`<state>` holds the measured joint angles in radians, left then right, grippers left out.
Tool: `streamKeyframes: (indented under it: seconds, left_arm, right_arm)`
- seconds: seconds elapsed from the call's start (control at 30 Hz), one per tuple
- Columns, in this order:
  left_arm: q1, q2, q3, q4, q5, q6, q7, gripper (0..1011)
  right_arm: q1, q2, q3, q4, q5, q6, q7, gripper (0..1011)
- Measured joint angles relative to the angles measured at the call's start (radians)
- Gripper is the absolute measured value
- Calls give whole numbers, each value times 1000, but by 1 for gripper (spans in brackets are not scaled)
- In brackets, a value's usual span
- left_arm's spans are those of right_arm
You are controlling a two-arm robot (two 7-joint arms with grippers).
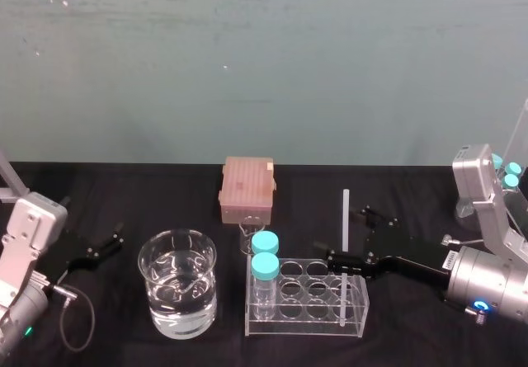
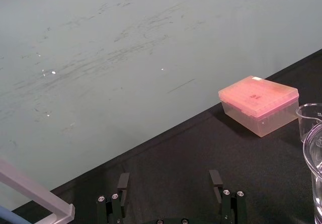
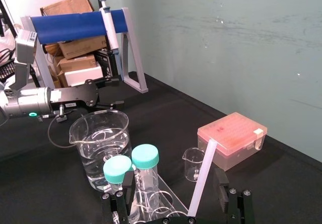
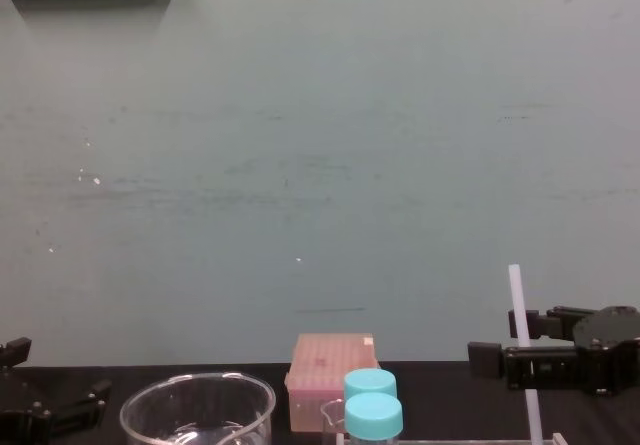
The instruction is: Pick up the stirring rod with one hand, then place it down.
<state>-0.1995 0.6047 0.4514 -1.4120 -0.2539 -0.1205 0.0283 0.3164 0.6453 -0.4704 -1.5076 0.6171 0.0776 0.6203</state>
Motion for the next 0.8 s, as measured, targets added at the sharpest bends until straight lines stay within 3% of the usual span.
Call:
streamKeyframes:
  seconds: [0.2,0.47,0.6,0.8]
  left_arm:
    - [0,0,0,0,0,0,0,1005]
    - [0,0,0,0,0,0,0,1005]
    - [0,0,0,0,0,0,0,1005]
    - [0,0,0,0,0,0,0,1005]
  right_arm:
    - [-5,-3,17,-13,6,-4,-12,1003]
    - [-9,-24,84,-73,27,-35,-80,1003]
    - [-6,-53,129,-103,25,-66,-139,1003]
    - [-7,-111,182,-138,-40,-107,-290,1003]
